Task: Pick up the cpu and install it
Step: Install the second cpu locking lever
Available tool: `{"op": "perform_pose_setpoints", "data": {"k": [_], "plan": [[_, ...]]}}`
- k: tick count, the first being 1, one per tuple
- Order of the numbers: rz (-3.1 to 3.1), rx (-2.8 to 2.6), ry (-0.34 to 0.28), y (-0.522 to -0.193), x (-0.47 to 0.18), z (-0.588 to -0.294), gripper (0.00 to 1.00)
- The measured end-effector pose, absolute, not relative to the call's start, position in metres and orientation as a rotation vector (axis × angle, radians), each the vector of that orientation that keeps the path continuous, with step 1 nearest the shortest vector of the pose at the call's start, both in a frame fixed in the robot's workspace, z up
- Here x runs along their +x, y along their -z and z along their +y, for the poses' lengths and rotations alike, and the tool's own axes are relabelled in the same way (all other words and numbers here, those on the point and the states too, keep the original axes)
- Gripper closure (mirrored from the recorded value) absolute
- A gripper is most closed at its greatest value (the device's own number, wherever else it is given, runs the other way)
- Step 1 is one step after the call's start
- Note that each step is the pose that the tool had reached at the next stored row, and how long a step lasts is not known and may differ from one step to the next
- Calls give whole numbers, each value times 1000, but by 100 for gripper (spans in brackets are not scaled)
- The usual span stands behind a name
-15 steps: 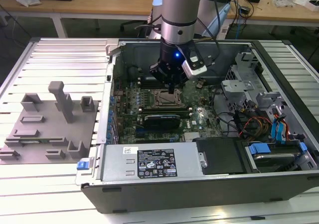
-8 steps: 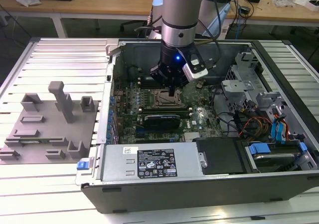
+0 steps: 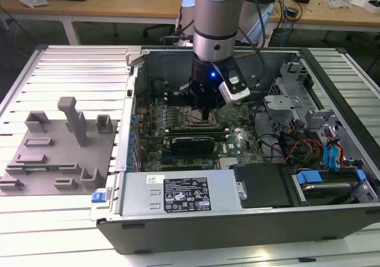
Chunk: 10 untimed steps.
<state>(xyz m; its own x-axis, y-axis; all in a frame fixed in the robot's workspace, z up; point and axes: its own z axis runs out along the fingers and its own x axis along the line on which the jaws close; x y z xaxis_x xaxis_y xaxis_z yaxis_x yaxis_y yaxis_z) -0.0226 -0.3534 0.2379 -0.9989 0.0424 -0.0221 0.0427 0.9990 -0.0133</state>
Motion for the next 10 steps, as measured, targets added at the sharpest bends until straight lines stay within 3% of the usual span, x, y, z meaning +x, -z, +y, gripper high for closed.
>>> {"op": "perform_pose_setpoints", "data": {"k": [10], "plan": [[3119, 66, 21, -237, -30, -359, 89]]}}
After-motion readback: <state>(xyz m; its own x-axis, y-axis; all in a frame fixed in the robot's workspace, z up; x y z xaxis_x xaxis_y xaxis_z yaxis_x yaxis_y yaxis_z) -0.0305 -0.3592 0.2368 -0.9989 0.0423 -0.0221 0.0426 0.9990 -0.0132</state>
